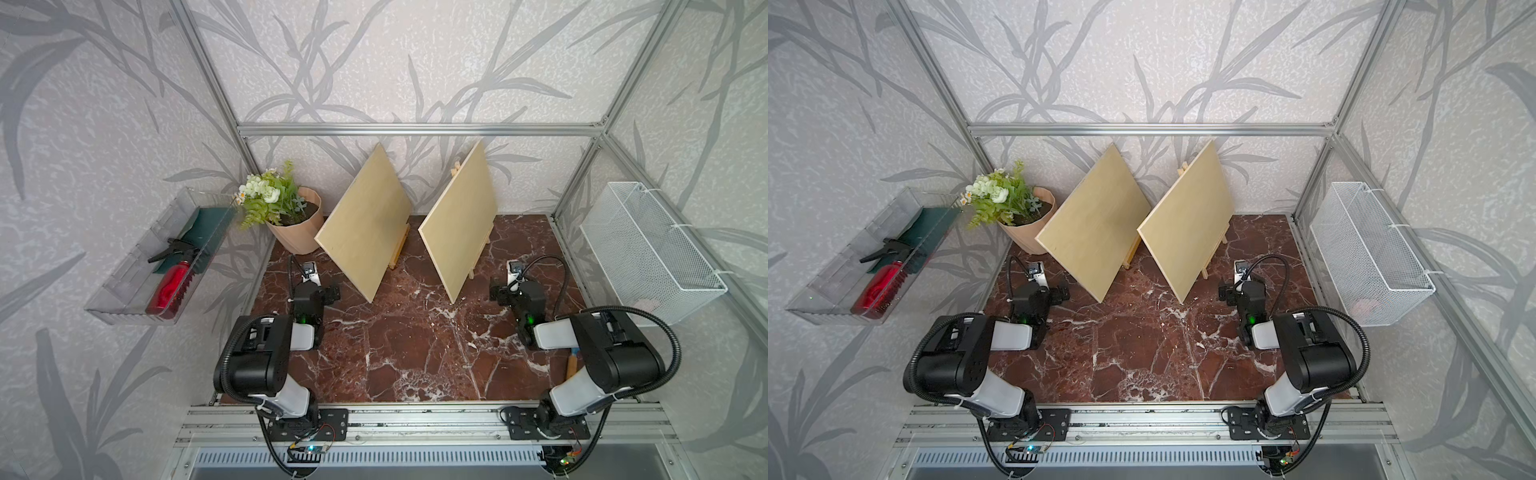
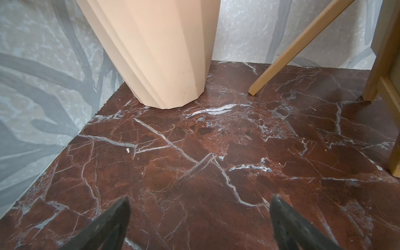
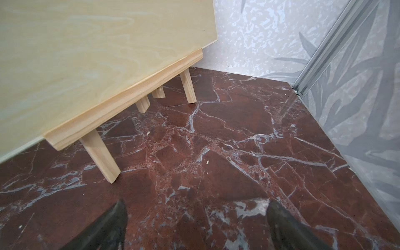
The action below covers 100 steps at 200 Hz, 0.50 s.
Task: Disassemble the easel
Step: Pick up the drawing board from the easel.
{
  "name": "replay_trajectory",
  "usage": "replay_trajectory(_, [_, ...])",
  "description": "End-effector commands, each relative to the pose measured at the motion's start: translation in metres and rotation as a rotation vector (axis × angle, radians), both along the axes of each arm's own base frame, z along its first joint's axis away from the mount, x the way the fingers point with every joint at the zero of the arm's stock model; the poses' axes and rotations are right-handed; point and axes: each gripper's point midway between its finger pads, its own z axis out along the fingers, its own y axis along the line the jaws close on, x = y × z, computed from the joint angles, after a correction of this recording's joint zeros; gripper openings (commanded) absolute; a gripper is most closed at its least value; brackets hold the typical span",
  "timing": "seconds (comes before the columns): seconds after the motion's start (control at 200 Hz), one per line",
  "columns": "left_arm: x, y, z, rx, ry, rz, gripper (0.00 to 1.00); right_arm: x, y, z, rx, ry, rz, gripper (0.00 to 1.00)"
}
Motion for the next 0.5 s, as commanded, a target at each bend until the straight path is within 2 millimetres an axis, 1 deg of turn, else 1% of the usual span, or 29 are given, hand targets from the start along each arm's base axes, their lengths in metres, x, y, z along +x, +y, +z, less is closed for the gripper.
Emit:
replay_trajectory(0.0, [0.0059,0.0006,0.0091,0.001,-0.025,-0.003,0.99,0.0015,0.0034,0.0082,-0.001,-0.029,0.013,0.99])
replay_trajectory(0.495, [0.0062,-0.0001,0.0101,0.001,-0.028,-0.007,0.99,0.0012,0.0034,0.0078,-0.002,-0.028,0.014,0.99])
